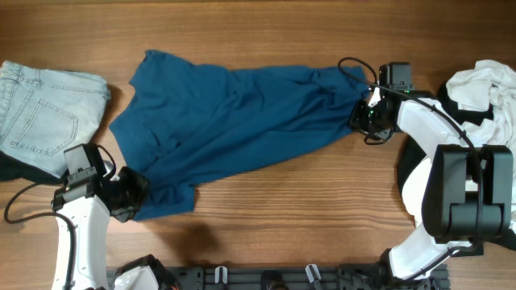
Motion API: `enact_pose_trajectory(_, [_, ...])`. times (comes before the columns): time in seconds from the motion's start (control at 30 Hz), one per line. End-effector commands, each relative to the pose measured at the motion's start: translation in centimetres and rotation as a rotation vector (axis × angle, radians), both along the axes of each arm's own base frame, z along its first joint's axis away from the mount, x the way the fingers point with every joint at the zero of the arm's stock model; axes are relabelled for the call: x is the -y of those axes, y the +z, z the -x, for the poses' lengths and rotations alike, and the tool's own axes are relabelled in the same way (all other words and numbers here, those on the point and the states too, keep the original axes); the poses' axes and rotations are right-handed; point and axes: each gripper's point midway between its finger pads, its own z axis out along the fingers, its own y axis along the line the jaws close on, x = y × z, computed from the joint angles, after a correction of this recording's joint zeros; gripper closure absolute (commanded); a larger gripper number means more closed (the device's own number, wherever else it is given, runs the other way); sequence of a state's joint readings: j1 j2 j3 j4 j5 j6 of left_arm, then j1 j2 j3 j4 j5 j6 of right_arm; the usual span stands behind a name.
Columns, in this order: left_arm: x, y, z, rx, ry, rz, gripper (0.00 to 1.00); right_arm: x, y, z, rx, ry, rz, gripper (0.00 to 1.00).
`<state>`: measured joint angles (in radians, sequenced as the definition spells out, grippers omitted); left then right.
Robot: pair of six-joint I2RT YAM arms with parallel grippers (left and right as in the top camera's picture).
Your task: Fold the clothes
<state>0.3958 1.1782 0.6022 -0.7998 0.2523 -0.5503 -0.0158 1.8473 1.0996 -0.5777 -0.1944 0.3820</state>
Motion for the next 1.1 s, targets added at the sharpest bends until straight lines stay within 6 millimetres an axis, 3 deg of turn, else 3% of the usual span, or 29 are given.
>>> enact_pose_trajectory(0.0, [-0.1, 0.2, -0.3, 0.015, -0.016, -0.002, 0.96, -0.4, 0.1, -0.2, 0.016, -0.002, -0.007, 0.69])
enact_pose_trajectory(0.1, [-0.1, 0.2, -0.3, 0.014, -0.016, -0.002, 0.96, -0.4, -0.2, -0.2, 0.009, -0.002, -0.008, 0.93])
enact_pose_trajectory(0.23, [0.0, 0.2, -0.2, 0.013, -0.017, 0.002, 0.96, -0.4, -0.4, 0.8, -0.033, 0.004, -0.003, 0.96])
enact_pose_trajectory(0.3, [0.8, 1.1, -1.0, 0.065, -0.091, 0.038, 0.96, -0.2, 1.5, 1.4, -0.045, 0.01, 0.0, 0.96])
enact_pose_trajectory(0.37, [1.0, 4.1, -2.4, 0.116, -0.144, 0.049, 0.96, 0.7, 7.3, 0.7, 0.034, 0.023, 0.013, 0.96])
enact_pose_trajectory(0.4, [0.5, 6.7, -3.4, 0.152, -0.181, 0.022, 0.96, 1.3, 11.6, 0.3, 0.1, 0.019, 0.021, 0.96])
enact_pose_trajectory(0.47, [-0.2, 11.5, -5.2, 0.234, -0.24, -0.038, 0.96, 2.1, 18.1, 0.1, 0.211, 0.021, 0.039, 0.96])
enact_pose_trajectory(0.5, [-0.7, 15.1, -6.3, 0.298, -0.245, -0.074, 0.96, 2.7, 22.2, 0.5, 0.28, 0.018, 0.062, 0.96])
enact_pose_trajectory(0.6, [-1.3, 24.2, -7.9, 0.471, -0.251, -0.171, 0.96, 4.0, 29.8, 2.5, 0.409, -0.002, 0.121, 0.96])
enact_pose_trajectory(0.63, [-1.4, 29.5, -8.1, 0.579, -0.254, -0.234, 0.96, 4.1, 33.3, 4.0, 0.475, 0.001, 0.139, 0.96])
enact_pose_trajectory(0.77, [-1.0, 37.5, -7.2, 0.756, -0.257, -0.338, 0.96, 5.3, 41.2, 7.4, 0.688, -0.055, 0.234, 0.96])
enact_pose_trajectory(0.83, [-0.6, 40.1, -6.5, 0.816, -0.252, -0.367, 0.96, 5.4, 45.2, 9.8, 0.813, -0.083, 0.267, 0.96])
enact_pose_trajectory(0.87, [-0.3, 40.6, -6.1, 0.832, -0.258, -0.367, 0.96, 5.2, 45.8, 10.7, 0.836, -0.084, 0.266, 0.96])
enact_pose_trajectory(0.9, [-0.2, 40.1, -5.8, 0.812, -0.258, -0.356, 0.96, 4.8, 45.2, 11.4, 0.807, -0.069, 0.247, 0.96])
enact_pose_trajectory(0.97, [-0.2, 38.2, -5.8, 0.734, -0.256, -0.31, 0.96, 3.0, 41.5, 11.9, 0.656, 0.008, 0.152, 0.96])
enact_pose_trajectory(1.07, [-0.6, 36.0, -6.8, 0.645, -0.254, -0.258, 0.96, -0.5, 35.6, 11.5, 0.44, 0.227, -0.004, 0.87])
